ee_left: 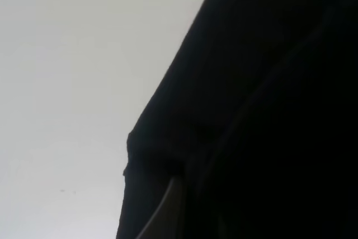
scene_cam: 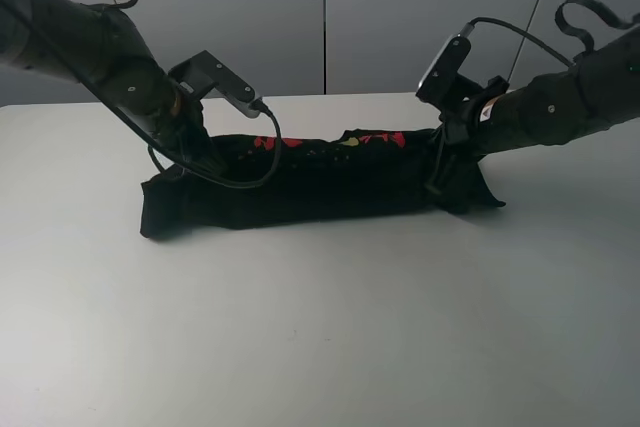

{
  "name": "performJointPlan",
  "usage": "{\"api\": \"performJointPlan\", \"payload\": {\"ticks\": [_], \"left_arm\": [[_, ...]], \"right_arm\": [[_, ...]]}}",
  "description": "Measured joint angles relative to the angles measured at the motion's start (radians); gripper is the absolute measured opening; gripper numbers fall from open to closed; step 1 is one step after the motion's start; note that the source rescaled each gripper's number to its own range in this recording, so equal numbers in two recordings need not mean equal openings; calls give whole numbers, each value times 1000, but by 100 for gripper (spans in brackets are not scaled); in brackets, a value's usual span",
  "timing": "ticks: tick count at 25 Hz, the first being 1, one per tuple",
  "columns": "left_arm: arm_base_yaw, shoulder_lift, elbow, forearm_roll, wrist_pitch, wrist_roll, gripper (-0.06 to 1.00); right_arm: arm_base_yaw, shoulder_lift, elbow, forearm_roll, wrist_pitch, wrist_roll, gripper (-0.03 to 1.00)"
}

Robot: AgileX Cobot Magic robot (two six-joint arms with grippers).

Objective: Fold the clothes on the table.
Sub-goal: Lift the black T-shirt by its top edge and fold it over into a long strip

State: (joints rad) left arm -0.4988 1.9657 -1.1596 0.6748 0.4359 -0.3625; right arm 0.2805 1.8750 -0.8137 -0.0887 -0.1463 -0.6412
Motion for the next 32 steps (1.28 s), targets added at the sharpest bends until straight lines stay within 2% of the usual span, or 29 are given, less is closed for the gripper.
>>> {"api": "performJointPlan", "payload": {"ticks": [3, 5, 6, 7, 8, 9, 11, 12, 16, 20, 23, 25, 31, 32], "left_arm": [[0, 3, 0, 90, -20, -110, 0], [0, 3, 0, 127, -27, -180, 6], [0, 3, 0, 138, -27, -200, 13], [0, 3, 0, 141, -27, -211, 23], [0, 3, 0, 143, -27, -219, 38], [0, 3, 0, 143, -25, -228, 56], [0, 3, 0, 145, -7, -258, 88], [0, 3, 0, 146, 6, -281, 94], [0, 3, 0, 111, 87, -347, 99], [0, 3, 0, 4, 156, -328, 99], [4, 3, 0, -64, 189, -296, 99], [16, 3, 0, -127, 206, -252, 99], [123, 3, -47, -427, 246, -66, 99], [139, 3, -57, -463, 249, -41, 99]], "right_arm": [[0, 12, 0, 42, -54, -2, 23], [0, 16, 0, 127, -89, -6, 34], [0, 16, 0, 169, -103, -6, 42], [0, 18, 0, 205, -112, -6, 55], [0, 18, 0, 244, -117, -9, 67], [0, 18, 0, 291, -119, -9, 86], [0, 18, 0, 393, -114, -9, 97], [0, 13, 0, 449, -99, -9, 99], [0, -6, -38, 625, 83, -9, 100], [0, -8, -120, 695, 265, 5, 100], [0, -8, -175, 696, 371, 39, 100], [0, -8, -214, 641, 436, 101, 100], [0, -8, -352, 228, 657, 484, 100], [0, -8, -375, 187, 692, 539, 100]]}}
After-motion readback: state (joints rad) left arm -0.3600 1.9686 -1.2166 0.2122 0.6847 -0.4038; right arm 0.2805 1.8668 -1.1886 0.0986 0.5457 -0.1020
